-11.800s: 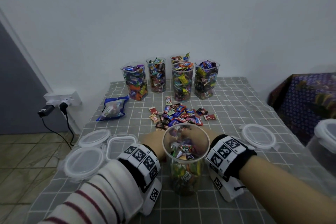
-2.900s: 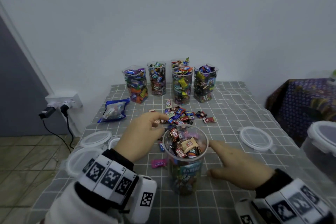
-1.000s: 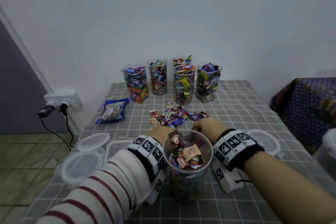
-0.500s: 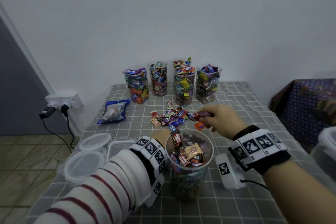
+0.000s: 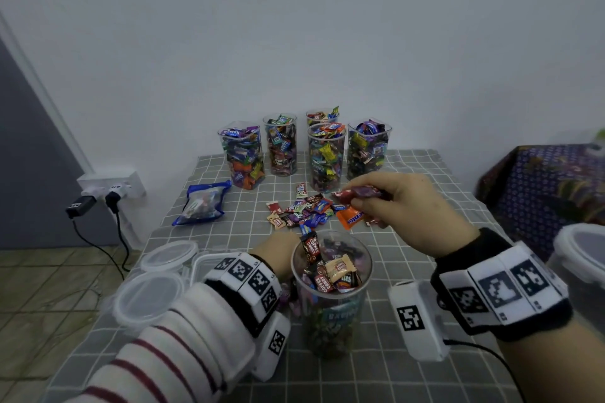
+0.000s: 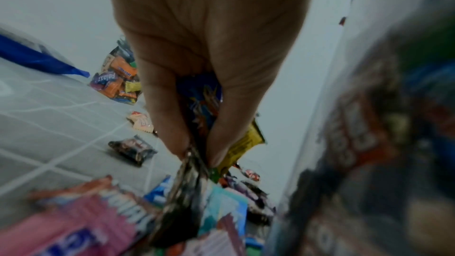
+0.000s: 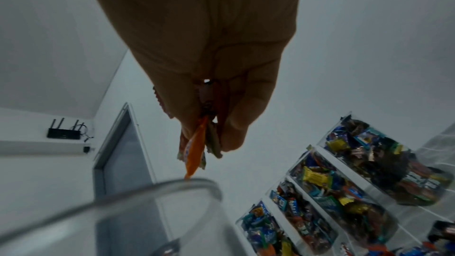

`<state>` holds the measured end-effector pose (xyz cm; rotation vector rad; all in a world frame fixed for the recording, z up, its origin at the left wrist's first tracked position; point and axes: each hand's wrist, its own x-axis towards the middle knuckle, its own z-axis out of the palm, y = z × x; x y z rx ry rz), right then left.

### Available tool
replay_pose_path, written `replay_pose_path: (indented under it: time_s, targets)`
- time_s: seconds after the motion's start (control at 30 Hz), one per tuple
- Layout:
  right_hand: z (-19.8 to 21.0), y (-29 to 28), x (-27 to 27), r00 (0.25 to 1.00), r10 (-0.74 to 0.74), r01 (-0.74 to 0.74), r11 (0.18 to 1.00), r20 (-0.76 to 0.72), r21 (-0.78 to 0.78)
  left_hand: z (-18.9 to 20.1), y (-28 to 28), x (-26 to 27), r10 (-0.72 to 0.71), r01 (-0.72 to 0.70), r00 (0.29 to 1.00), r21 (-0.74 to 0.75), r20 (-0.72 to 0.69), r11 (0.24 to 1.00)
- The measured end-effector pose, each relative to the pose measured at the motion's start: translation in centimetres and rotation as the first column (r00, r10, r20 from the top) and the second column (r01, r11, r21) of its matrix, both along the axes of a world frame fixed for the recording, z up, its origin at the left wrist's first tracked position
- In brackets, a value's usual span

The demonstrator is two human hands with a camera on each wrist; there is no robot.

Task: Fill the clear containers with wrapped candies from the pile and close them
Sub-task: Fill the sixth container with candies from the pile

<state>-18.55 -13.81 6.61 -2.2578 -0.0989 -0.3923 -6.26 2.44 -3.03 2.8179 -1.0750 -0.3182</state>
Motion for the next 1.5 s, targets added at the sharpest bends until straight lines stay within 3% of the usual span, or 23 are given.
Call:
replay_pose_path:
  time_s: [0.13,0.23,0.47,0.63,0.8,0.93,1.03,1.17,1.37,1.5]
  targets:
    - [0.3,1.0,-1.1,0.999,0.051,-0.050,0.996,0.014,-0.074,1.4,1.1,-0.7,0.068,-0.099,0.986,-0.205,-0.152,0.974]
    - [0.2,1.8,-1.7,0.995,0.095,-0.097,0.985,-0.018,-0.142,3.2,1.9,-1.8,0.073,-0.168,0.967,-0.396,-0.242,0.903]
    - [-0.6,2.4,-2.5,0.996,0.081,-0.088,0.937,-0.036,-0.339,4.2,3.4,-2.8,0.087,-0.350,0.904,-0.608,-0.418,0.713]
    - [-1.4,2.3,-2.9,0.991,0.132,-0.118,0.940,0.025,-0.320,4.7,4.0,-3.8,0.059,-0.391,0.891,-0.696,-0.450,0.603]
    - [-2.3,1.8,-3.5,0.996,0.066,-0.056,0.984,0.056,-0.169,5.5,4.3,-4.8,0.048,-0.423,0.885,-0.757,-0.463,0.498]
    - [-3.7,1.6,-4.1,0.988,0.102,-0.099,0.995,-0.118,0.030,6.9,4.3,-5.7,0.025,-0.395,0.903,-0.806,-0.429,0.442]
    - [-5.1,2.1,-4.2,0.945,0.229,-0.159,0.946,-0.235,0.281,8.1,3.8,-6.4,-0.017,-0.327,0.928,-0.835,-0.373,0.444]
    - [-5.9,2.9,-4.0,0.932,0.283,-0.151,0.871,-0.225,0.468,9.1,2.9,-7.9,-0.119,-0.215,0.942,-0.836,-0.314,0.504]
    - [-6.9,2.8,-3.9,0.952,0.266,-0.144,0.831,-0.155,0.538,9.1,1.8,-8.9,-0.142,-0.048,0.970,-0.725,-0.199,0.687]
    - [-7.3,2.7,-4.0,0.953,0.270,-0.150,0.816,-0.139,0.558,9.8,1.9,-9.0,-0.145,-0.045,0.968,-0.707,-0.206,0.706]
